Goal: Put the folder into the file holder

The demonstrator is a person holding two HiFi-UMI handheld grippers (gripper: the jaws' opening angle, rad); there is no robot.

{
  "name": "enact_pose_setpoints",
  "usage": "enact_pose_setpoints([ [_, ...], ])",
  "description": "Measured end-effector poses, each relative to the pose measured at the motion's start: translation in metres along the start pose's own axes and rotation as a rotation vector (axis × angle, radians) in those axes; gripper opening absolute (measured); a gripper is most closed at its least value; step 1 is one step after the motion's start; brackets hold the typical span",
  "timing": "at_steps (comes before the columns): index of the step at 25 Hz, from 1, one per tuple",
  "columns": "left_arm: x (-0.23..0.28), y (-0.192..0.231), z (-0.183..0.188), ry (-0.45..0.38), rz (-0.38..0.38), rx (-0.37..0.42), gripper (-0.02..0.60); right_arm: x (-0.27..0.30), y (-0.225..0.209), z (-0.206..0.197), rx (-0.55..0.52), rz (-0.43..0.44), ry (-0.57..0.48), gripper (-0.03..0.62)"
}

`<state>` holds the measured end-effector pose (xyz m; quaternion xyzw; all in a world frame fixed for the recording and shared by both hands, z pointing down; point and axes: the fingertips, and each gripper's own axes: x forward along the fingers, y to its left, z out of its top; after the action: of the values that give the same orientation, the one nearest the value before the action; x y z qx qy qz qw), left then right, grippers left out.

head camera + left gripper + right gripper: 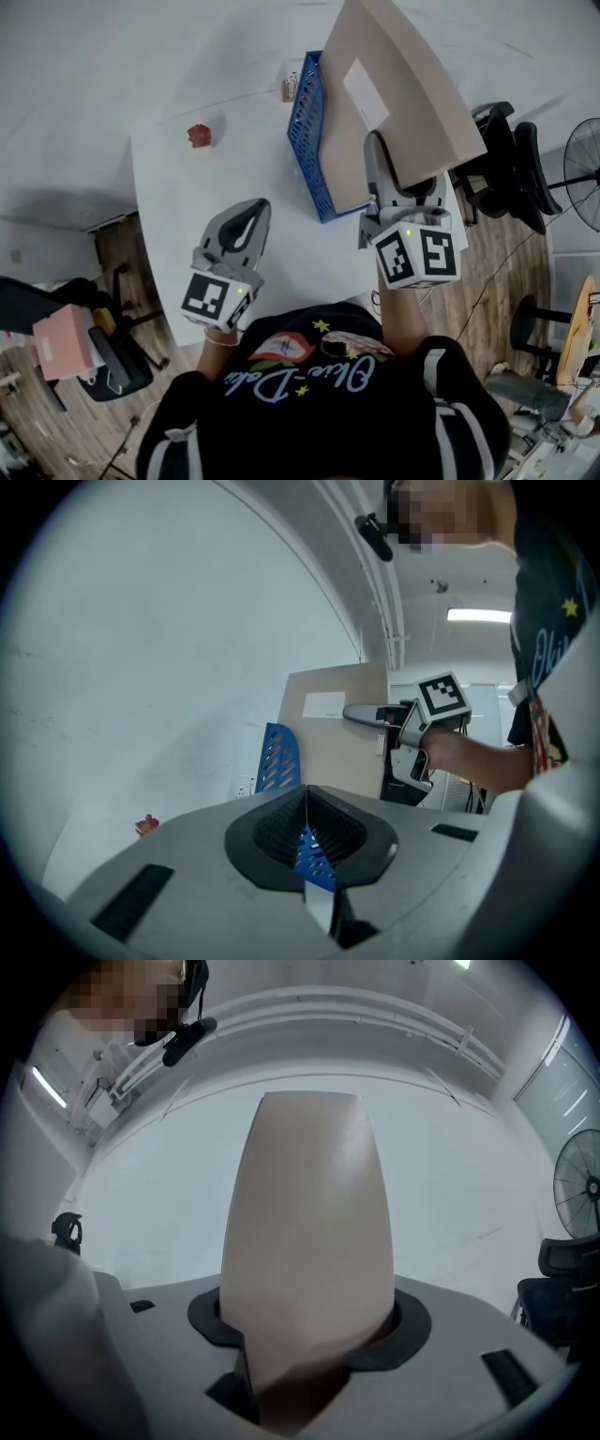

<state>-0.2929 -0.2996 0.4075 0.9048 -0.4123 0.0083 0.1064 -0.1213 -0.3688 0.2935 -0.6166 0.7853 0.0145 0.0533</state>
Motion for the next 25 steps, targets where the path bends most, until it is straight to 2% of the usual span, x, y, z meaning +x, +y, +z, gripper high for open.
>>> enact_pose_setpoints([
  [7,-0.004,0.003,0.001,-0.003,0.008,-0.001,0.005,-0.002,-0.001,0.000,-0.035,-0.002,0.004,0.256],
  [25,-0.001,0.002,-0.002,0.011,0.005,0.002,0.005,-0.004,0.000,-0.031,-0.006,0.011,0.046,0.256],
])
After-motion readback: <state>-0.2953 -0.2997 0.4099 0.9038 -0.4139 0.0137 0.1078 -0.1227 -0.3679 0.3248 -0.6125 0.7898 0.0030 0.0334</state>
